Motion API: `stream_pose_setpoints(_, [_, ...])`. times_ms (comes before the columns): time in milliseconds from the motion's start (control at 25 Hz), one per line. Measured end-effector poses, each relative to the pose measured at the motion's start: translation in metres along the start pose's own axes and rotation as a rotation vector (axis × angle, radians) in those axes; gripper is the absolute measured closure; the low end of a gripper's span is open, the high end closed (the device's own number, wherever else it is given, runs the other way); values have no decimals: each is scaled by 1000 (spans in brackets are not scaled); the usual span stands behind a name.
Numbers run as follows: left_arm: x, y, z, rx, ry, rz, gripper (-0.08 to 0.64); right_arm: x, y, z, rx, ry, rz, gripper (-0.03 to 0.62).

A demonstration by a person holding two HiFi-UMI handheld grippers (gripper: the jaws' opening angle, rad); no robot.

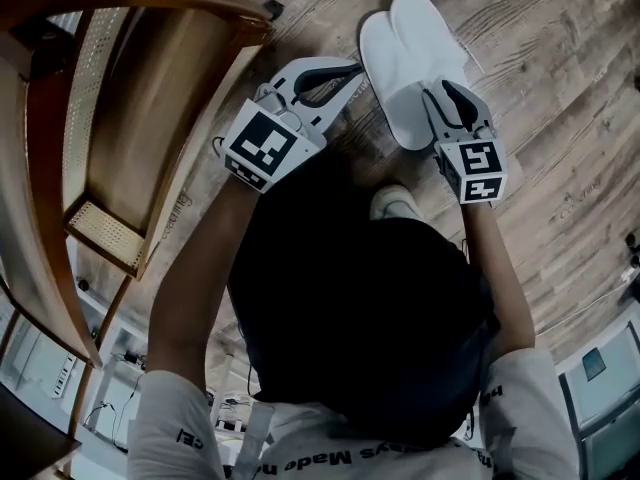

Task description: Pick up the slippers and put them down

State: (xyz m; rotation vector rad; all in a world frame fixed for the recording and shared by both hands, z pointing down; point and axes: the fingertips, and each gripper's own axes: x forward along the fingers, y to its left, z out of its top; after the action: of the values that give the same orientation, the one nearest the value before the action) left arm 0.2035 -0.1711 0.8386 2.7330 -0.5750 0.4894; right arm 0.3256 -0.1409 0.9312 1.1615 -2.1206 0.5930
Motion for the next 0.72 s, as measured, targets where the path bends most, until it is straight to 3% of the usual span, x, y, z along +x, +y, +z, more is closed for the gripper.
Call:
stream_pose_setpoints(120, [-13,-1,23,-18,-33,29,546,-22,2,22,16,-24,9,464])
stream_pose_setpoints(280, [-38,-17,72,-40,-86,47,546,-64,11,85,49,-105,22,500])
stream_pose_setpoints(520, [-80,-58,163,-71,-132,92,546,-142,33,186,105,-215,41,535])
stream_pose_setpoints(720, [-134,-85,254,-102,-164,182,546,-220,61,264,74,-257,112,548])
